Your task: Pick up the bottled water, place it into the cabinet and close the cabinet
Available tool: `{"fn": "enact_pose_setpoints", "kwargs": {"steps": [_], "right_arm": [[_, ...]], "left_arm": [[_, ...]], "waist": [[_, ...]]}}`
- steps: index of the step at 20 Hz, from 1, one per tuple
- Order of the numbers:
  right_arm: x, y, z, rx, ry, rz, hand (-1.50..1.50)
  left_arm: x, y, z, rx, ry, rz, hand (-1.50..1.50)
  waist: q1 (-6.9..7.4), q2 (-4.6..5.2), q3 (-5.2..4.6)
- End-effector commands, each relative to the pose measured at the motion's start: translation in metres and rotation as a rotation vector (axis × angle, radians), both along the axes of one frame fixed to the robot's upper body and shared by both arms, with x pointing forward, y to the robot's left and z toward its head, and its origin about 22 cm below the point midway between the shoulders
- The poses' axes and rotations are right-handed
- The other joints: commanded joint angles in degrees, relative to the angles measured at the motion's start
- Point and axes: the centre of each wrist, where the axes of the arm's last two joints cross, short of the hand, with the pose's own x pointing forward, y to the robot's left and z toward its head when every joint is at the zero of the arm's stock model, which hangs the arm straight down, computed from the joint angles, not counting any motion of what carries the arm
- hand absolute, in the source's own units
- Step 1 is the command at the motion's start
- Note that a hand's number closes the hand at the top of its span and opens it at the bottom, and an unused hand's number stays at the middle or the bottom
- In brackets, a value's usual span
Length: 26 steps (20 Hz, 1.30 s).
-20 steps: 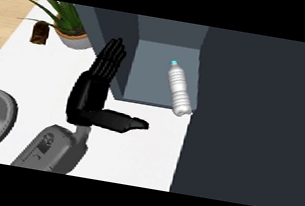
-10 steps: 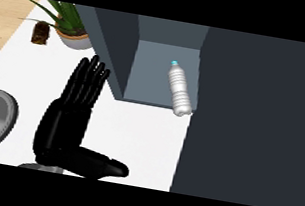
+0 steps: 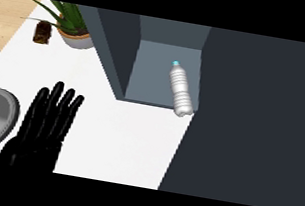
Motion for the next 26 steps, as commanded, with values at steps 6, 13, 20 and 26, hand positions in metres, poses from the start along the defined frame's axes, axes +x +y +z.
{"fn": "enact_pose_setpoints", "kwargs": {"steps": [6, 13, 20, 26], "right_arm": [[-0.025, 0.032, 0.014, -0.046, -0.022, 0.246, 1.5], [-0.015, 0.062, 0.038, -0.078, -0.098, 0.267, 1.5], [0.006, 0.085, 0.05, -0.061, -0.074, 0.273, 1.5], [0.035, 0.106, 0.059, -0.006, -0.015, 0.264, 1.5]], "left_arm": [[-0.049, 0.046, 0.012, 0.013, -0.03, 0.099, -1.5], [-0.058, 0.095, 0.023, -0.005, -0.008, 0.093, -1.5], [-0.082, 0.116, 0.02, -0.019, -0.028, 0.063, -1.5], [-0.098, 0.133, 0.025, -0.015, -0.017, 0.072, -1.5]], "waist": [[0.25, -0.41, -0.08], [0.83, -0.13, -0.16], [2.49, -0.03, -0.21], [2.5, 0.1, -0.08]]}}
